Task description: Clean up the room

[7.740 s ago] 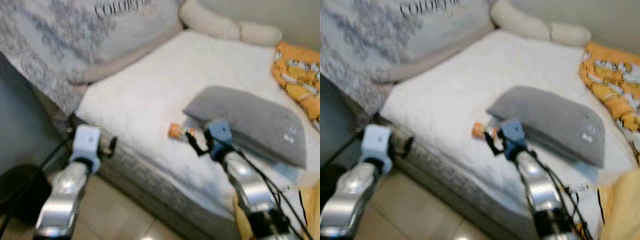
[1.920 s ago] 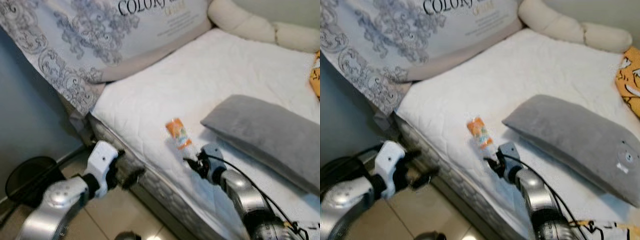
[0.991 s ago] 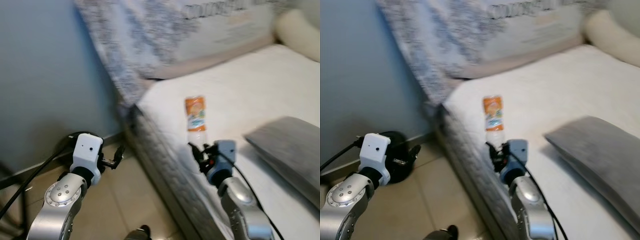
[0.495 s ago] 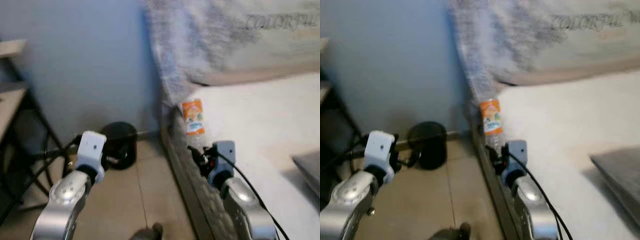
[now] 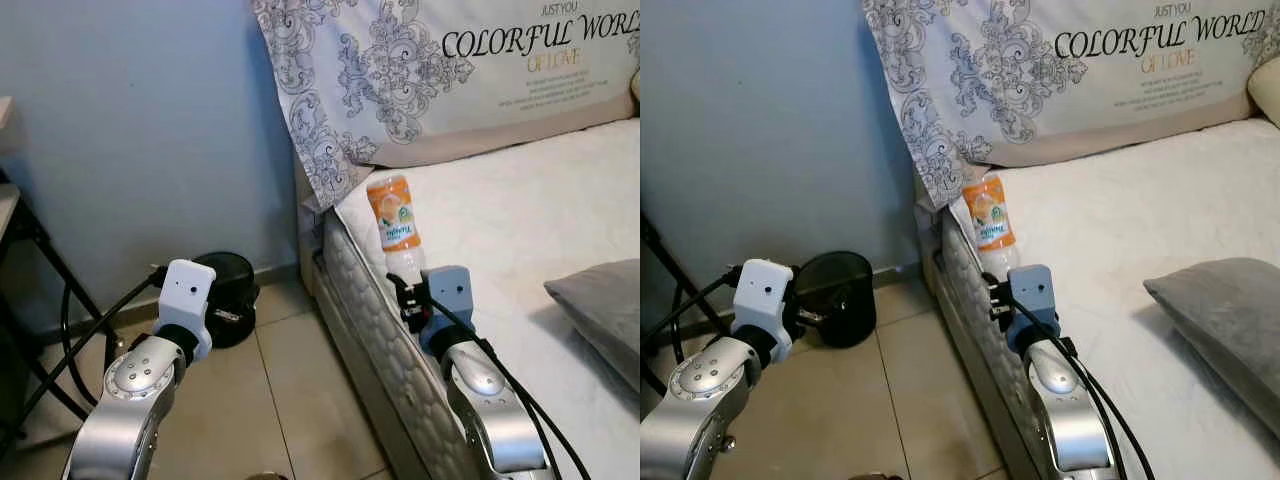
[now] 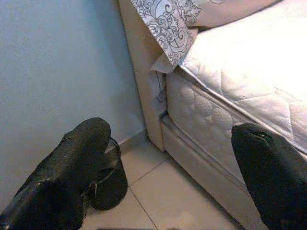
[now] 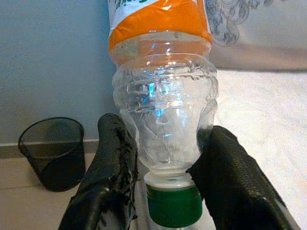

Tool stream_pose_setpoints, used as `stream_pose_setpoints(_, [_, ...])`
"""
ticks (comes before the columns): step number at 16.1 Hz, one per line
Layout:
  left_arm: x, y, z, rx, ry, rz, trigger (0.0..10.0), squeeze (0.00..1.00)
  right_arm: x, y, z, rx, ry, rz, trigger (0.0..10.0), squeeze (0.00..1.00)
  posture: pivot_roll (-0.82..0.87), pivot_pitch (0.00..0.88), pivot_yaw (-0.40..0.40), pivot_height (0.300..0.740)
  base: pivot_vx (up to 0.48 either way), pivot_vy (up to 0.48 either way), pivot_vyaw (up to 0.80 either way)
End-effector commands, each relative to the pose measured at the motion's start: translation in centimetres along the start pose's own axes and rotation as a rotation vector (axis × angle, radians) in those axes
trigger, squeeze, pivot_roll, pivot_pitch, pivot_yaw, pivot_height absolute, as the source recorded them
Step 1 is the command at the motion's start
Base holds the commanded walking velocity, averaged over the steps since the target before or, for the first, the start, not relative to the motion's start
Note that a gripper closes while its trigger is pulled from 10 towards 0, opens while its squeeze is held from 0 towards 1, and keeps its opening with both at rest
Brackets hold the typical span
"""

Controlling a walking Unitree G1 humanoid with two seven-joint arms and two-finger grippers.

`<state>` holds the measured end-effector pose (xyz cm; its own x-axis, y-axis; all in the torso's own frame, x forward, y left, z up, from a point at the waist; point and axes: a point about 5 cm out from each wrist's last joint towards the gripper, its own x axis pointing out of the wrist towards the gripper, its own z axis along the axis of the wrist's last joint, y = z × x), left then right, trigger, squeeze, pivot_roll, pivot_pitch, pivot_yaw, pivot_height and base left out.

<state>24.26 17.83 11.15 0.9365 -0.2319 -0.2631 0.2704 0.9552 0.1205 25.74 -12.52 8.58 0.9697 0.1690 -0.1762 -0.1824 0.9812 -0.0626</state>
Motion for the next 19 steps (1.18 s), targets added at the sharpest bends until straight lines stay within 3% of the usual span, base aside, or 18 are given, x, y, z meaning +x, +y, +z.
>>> stream_pose_setpoints(1, [0.1, 0.0, 0.1, 0.005, 0.003, 0.004, 10.0, 0.00, 0.1, 0.3, 0.6, -0.005, -0.036, 0.007, 10.0, 0.00, 0.02, 0.000, 0.016, 0.740, 0.000, 0.000, 0.00])
stream_pose_setpoints(3, [0.1, 0.0, 0.2, 0.003, 0.000, 0.003, 10.0, 0.00, 0.2, 0.4, 0.6, 0.008, -0.041, -0.023, 10.0, 0.00, 0.02, 0.000, 0.015, 0.740, 0.000, 0.000, 0.00])
stream_pose_setpoints(9, [0.1, 0.0, 0.2, -0.002, -0.005, 0.005, 10.0, 0.00, 0.0, 0.5, 1.2, 0.162, -0.066, 0.104, 10.0, 0.00, 0.02, 0.000, 0.015, 0.740, 0.000, 0.000, 0.13])
stream_pose_setpoints(10, [0.1, 0.0, 0.2, -0.002, -0.005, 0.004, 10.0, 0.00, 0.0, 0.5, 1.2, 0.159, -0.065, 0.112, 10.0, 0.00, 0.02, 0.000, 0.014, 0.740, 0.000, 0.000, 0.80])
stream_pose_setpoints(12, [0.2, -0.1, 0.3, -0.005, -0.009, 0.001, 10.0, 0.00, 0.1, 0.8, 1.5, 0.037, -0.091, 0.102, 10.0, 0.00, 0.02, 0.000, 0.012, 0.740, 0.000, 0.000, 0.65])
stream_pose_setpoints(14, [0.2, -0.1, 0.4, -0.006, -0.012, 0.000, 10.0, 0.00, 0.3, 0.9, 1.2, 0.072, -0.054, 0.099, 10.0, 0.00, 0.02, 0.000, 0.011, 0.740, 0.000, 0.000, 0.00])
stream_pose_setpoints(16, [0.3, -0.1, 0.5, -0.008, -0.018, 0.002, 10.0, 0.00, 0.0, 1.5, 1.0, 0.204, -0.013, 0.194, 10.0, 0.00, 0.03, 0.000, 0.011, 0.740, 0.000, 0.000, 0.00])
stream_pose_setpoints(19, [0.2, -0.1, 0.5, -0.012, -0.021, 0.003, 10.0, 0.00, -0.1, 1.6, 1.1, 0.216, -0.016, 0.194, 10.0, 0.00, 0.03, 0.000, 0.011, 0.740, 0.000, 0.000, 0.00])
